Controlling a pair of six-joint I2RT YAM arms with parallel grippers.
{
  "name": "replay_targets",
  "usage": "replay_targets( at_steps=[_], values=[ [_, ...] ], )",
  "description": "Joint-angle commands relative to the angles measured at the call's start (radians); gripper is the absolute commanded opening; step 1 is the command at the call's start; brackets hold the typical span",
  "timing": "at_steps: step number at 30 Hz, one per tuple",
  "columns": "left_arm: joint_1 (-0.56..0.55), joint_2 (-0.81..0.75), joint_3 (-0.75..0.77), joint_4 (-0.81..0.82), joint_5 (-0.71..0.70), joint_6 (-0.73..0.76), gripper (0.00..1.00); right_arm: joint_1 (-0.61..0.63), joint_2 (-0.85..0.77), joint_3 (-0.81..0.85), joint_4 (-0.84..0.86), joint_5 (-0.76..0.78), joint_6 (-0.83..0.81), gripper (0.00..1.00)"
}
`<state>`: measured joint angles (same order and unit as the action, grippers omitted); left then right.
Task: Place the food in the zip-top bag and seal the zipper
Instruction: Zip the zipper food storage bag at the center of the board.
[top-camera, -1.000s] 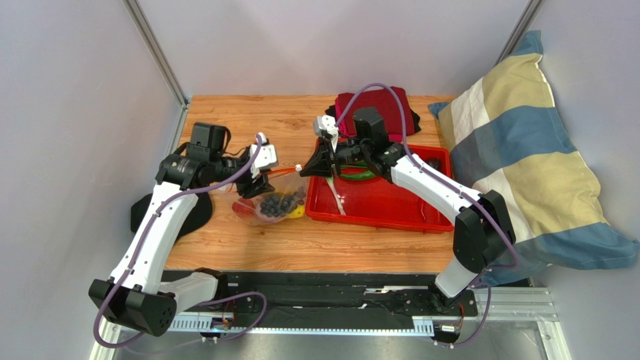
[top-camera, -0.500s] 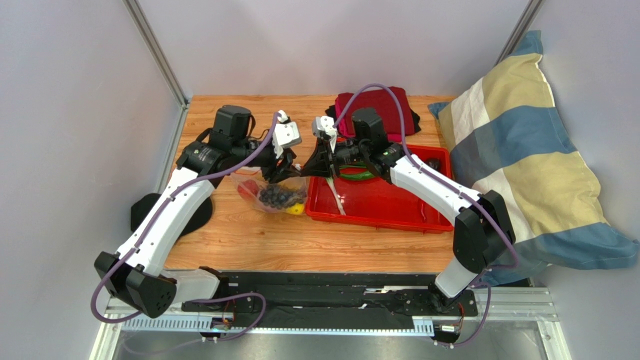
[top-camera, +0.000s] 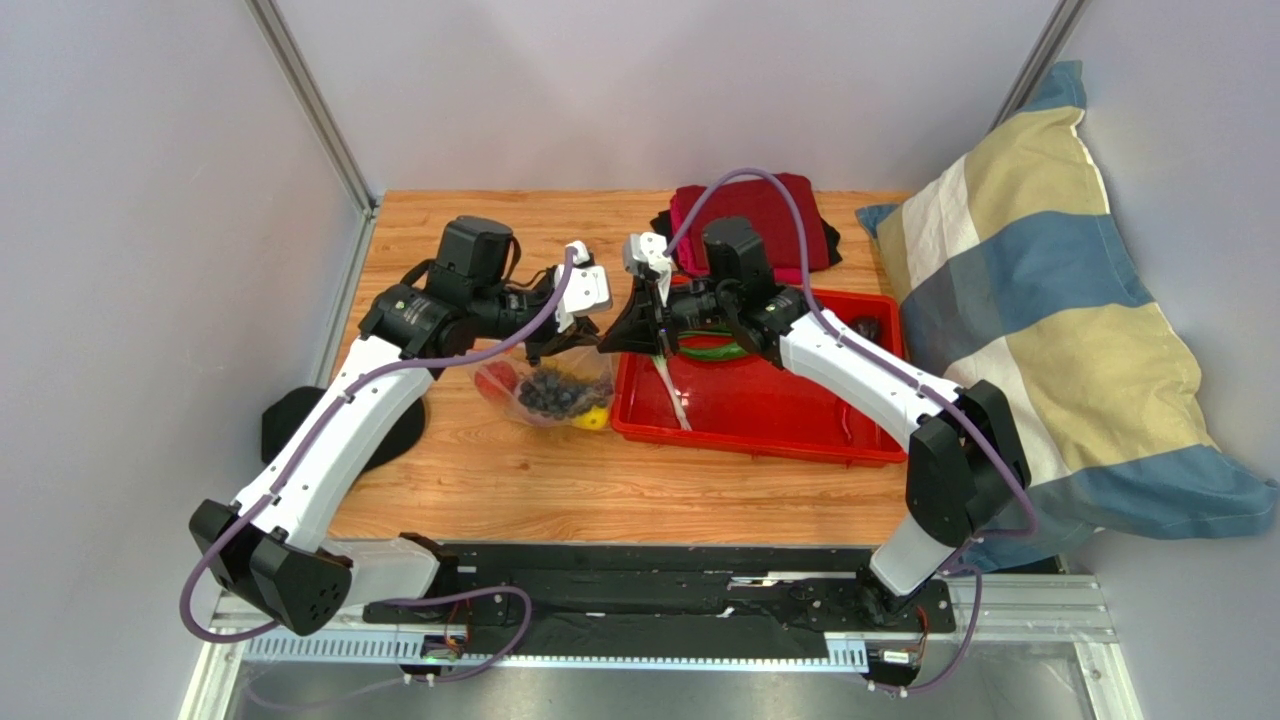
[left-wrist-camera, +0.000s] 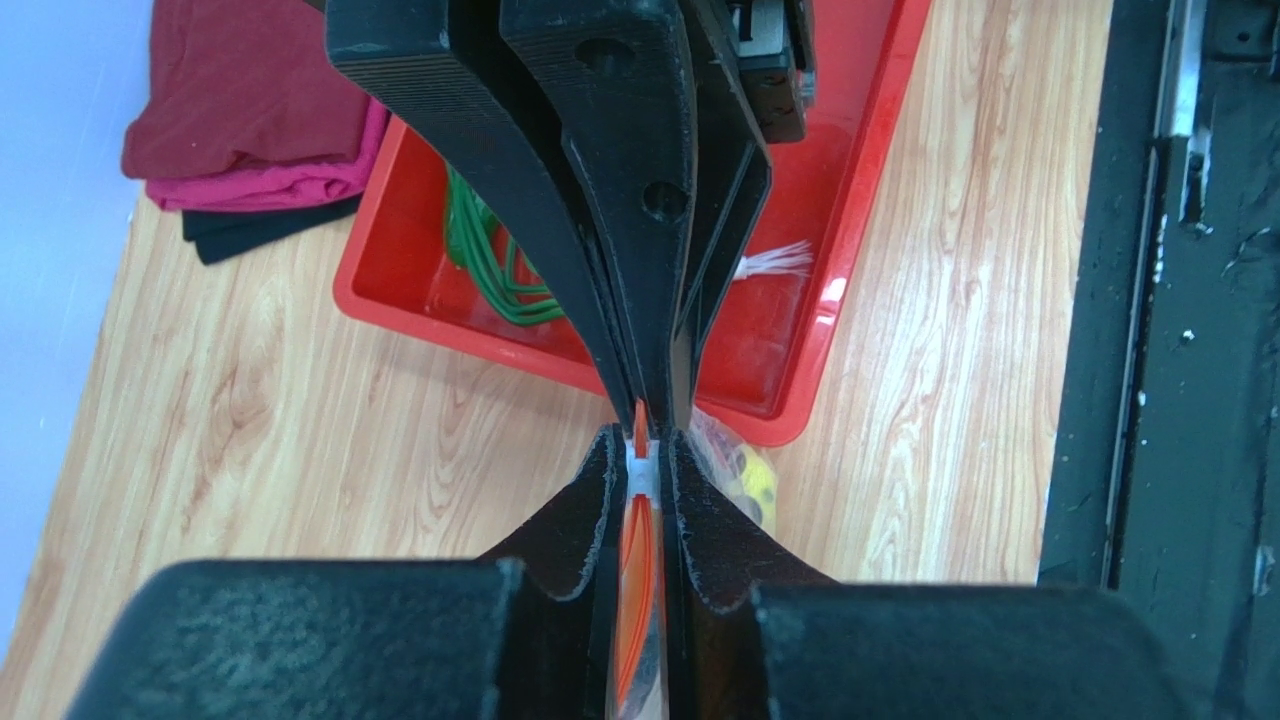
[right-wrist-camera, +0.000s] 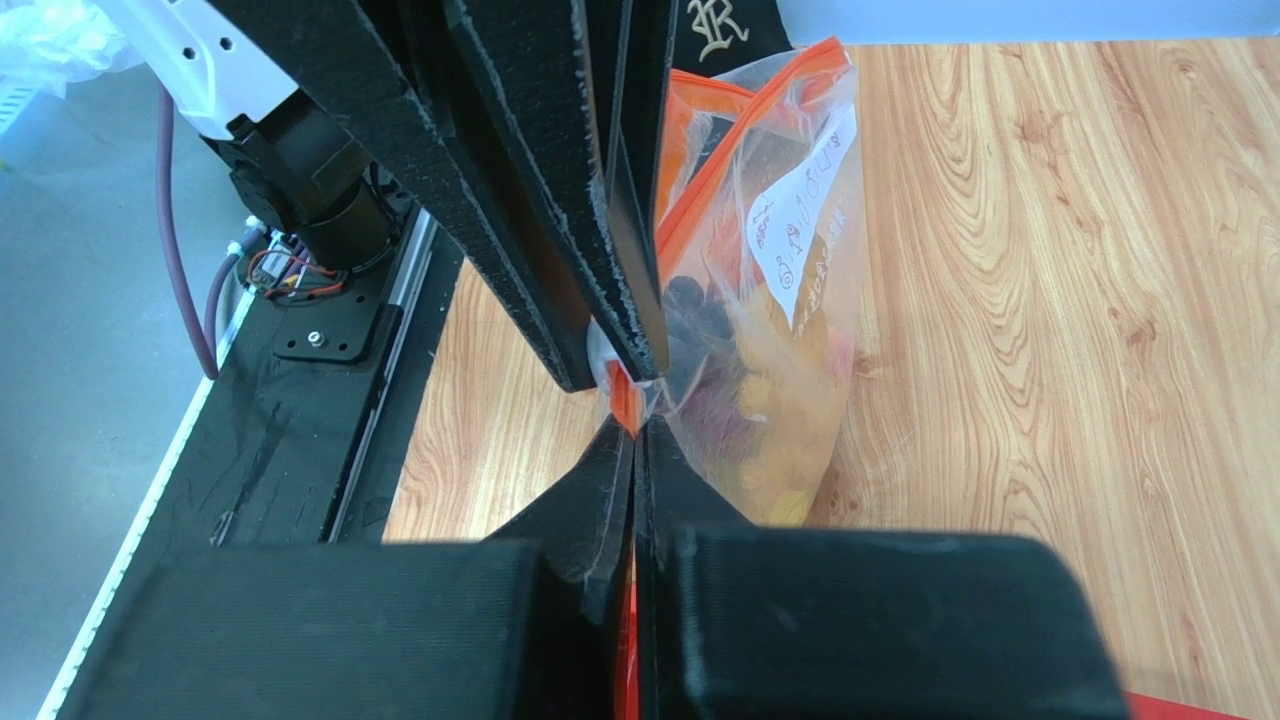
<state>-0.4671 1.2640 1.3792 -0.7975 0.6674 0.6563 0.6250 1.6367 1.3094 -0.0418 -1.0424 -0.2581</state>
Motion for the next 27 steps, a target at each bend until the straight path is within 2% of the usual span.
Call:
replay_targets(
  at_steps=[1,10,18,27],
  values=[
    [0.047,-0.031,-0.016,-0.075,-0.038,0.078,0.10,-0.010,-0.048,-0.001,0.068,0.016,0.008,0.00],
    [0.156,-0.071,-0.005,-0.152,-0.049,0.157,0.07,-0.039,-0.054,-0.007,0.069,0.019,0.017,0.00],
    [0.255,-0.095,-0.008,-0.229,-0.084,0.238,0.00,-0.057,-0.067,-0.021,0.046,0.033,-0.020,0.00],
    [0.346,-0.130,-0.017,-0.308,-0.092,0.308,0.00,-0.088,-0.069,-0.033,0.011,0.047,-0.050,0.00]
  ],
)
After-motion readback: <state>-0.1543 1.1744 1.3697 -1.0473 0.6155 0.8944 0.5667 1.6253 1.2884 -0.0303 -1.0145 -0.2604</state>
